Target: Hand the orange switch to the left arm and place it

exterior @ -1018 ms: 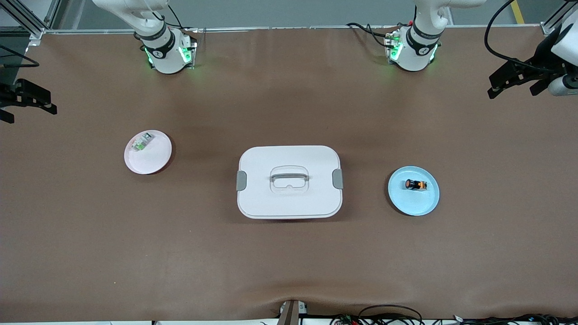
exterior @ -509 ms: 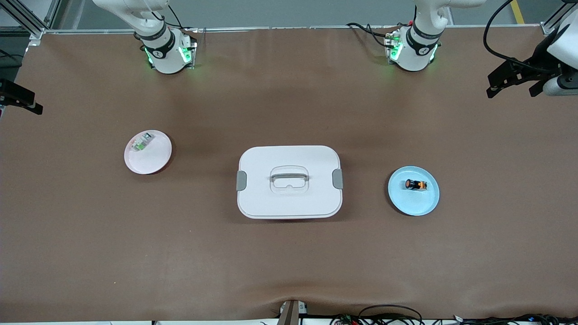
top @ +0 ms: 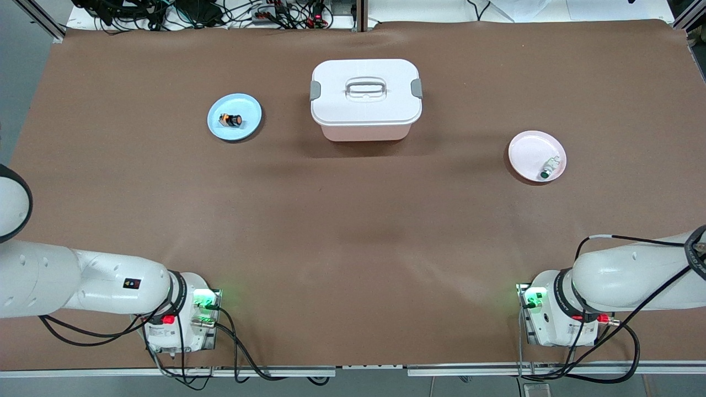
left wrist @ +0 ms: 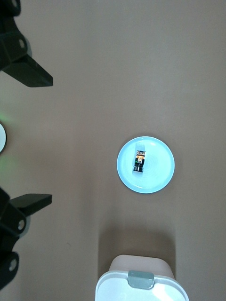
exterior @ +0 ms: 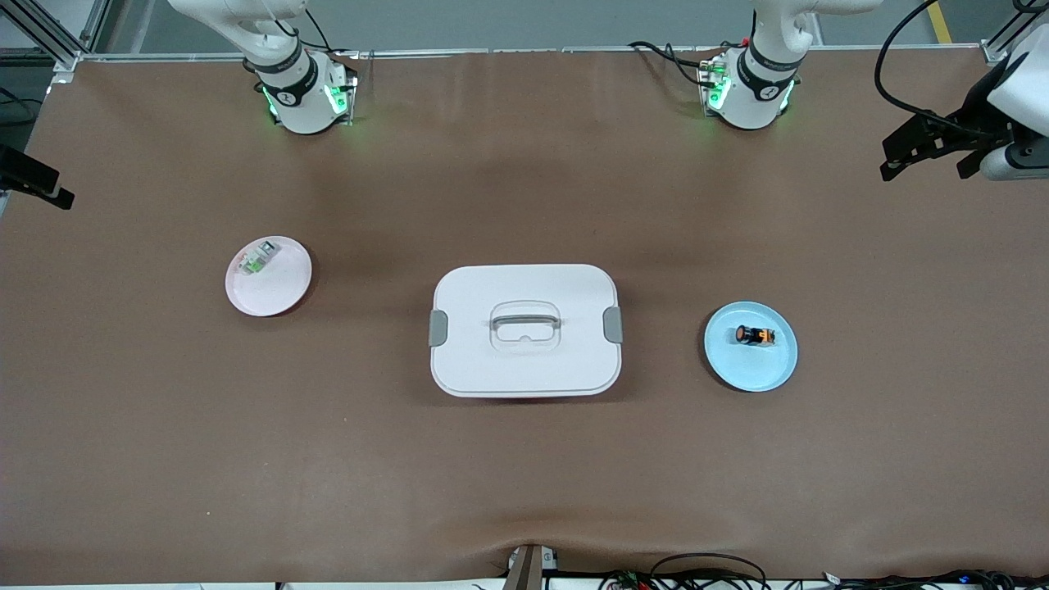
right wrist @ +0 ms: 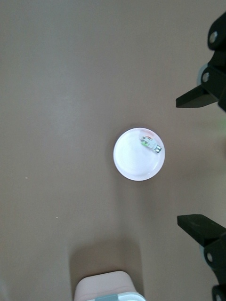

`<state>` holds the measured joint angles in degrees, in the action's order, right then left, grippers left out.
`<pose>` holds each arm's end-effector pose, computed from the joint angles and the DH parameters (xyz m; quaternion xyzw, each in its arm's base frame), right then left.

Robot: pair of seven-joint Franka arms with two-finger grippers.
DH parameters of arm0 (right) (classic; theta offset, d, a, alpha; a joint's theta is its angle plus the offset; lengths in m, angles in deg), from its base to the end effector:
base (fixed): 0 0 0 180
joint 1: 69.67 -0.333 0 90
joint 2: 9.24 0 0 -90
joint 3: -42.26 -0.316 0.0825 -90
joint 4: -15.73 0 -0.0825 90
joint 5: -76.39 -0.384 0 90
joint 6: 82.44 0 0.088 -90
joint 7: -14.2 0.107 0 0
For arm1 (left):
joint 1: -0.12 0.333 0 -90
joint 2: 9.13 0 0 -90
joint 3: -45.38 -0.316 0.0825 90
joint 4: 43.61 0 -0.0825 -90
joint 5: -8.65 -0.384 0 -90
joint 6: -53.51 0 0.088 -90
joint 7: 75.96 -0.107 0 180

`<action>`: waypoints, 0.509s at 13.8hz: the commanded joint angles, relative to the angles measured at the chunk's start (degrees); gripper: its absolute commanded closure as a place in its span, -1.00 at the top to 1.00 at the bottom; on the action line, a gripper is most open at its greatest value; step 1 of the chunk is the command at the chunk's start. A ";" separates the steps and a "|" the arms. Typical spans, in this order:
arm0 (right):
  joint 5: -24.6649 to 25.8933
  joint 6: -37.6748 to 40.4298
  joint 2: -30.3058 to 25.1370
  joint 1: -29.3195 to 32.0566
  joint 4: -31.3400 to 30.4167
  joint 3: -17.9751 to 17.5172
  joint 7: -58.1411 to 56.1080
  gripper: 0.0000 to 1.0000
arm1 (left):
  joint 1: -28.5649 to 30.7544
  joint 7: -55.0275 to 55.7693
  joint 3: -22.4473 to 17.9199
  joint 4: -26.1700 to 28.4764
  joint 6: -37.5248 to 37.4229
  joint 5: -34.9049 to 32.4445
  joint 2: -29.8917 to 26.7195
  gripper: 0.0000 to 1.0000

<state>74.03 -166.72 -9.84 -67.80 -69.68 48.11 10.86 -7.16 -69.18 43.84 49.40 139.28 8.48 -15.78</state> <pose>0.5369 -0.0683 0.6590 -0.9991 0.0362 0.0026 0.0214 0.5078 -0.0498 0.6552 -0.9999 -0.0091 0.0051 0.0005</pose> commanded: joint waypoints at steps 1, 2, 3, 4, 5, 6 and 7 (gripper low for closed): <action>0.07 -4.14 -6.60 0.16 -8.62 -1.02 1.32 1.00 | 0.60 0.25 0.40 -0.20 -0.17 0.26 -0.12 1.00; 0.16 -4.31 -6.61 0.16 -8.63 -1.02 1.23 1.00 | 0.68 0.16 0.40 -0.29 -0.17 0.26 -0.21 1.00; 0.16 -4.23 -6.61 0.16 -8.63 -1.11 1.23 1.00 | 0.68 0.08 0.40 -0.38 -0.25 0.26 -0.21 1.00; 0.25 -4.22 -6.52 0.16 -8.45 -1.19 1.15 1.00 | 0.68 -0.01 0.40 -0.38 -0.25 0.26 -0.21 1.00; 0.60 -3.96 -6.17 0.16 -7.58 -1.19 0.88 1.00 | 0.68 -0.19 0.40 -0.47 -0.25 0.26 -0.21 1.00; 0.69 -3.70 -5.91 0.16 -6.09 -1.28 0.79 1.00 | 0.68 -0.71 0.31 -0.55 -0.25 0.26 -0.12 1.00; 0.95 -3.61 -5.82 0.16 -5.56 -1.98 0.97 1.00 | 0.68 -0.80 0.22 -0.55 -0.25 0.26 -0.12 1.00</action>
<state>74.27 -170.37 -15.07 -67.82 -76.10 47.21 11.16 -7.10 -69.17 43.83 49.39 139.28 8.48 -15.72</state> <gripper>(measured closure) 0.000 0.000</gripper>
